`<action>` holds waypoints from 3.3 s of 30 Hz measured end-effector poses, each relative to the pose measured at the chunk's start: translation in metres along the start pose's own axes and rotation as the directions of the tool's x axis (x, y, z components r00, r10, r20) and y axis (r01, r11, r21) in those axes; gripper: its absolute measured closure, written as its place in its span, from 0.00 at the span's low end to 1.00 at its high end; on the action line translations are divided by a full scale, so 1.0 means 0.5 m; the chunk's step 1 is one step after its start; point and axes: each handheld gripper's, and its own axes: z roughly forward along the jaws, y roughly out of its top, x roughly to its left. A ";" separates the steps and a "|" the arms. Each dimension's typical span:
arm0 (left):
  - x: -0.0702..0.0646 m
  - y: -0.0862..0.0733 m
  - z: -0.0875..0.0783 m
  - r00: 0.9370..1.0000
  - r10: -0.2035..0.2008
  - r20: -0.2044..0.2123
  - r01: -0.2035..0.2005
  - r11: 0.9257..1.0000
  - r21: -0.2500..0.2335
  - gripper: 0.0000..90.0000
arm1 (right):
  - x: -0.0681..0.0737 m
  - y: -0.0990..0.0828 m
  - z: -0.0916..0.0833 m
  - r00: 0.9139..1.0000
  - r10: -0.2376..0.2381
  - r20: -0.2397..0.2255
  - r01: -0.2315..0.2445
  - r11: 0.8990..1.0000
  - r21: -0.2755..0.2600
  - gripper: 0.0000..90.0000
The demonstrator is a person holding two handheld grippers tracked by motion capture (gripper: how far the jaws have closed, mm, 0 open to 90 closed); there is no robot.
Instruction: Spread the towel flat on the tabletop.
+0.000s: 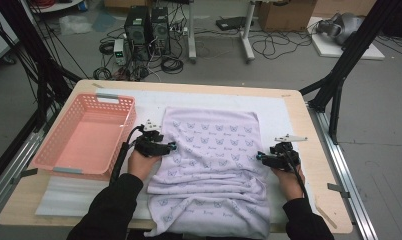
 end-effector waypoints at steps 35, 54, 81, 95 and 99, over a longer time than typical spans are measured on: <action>0.014 0.015 -0.042 0.993 -0.095 0.077 0.097 0.995 -0.034 0.48 | -0.021 0.012 -0.057 0.999 -0.022 -0.034 0.017 0.991 -0.129 0.65; -0.016 -0.045 -0.060 0.995 -0.017 0.097 0.016 1.000 0.002 0.95 | 0.039 -0.032 -0.035 0.975 -0.119 -0.186 0.119 0.993 -0.013 0.96; 0.081 0.039 0.015 0.975 -0.215 0.046 0.218 0.973 -0.073 0.53 | -0.022 0.071 0.055 0.999 0.052 0.016 -0.049 0.987 -0.156 0.83; 0.004 -0.004 -0.051 0.981 -0.128 0.147 0.136 0.990 -0.042 0.43 | 0.007 0.019 -0.067 0.995 -0.036 -0.090 0.020 0.984 -0.175 0.69; -0.007 -0.020 -0.066 0.982 -0.087 0.167 0.096 0.995 -0.043 0.42 | 0.016 -0.021 -0.081 0.989 -0.014 -0.149 -0.011 0.986 -0.164 0.66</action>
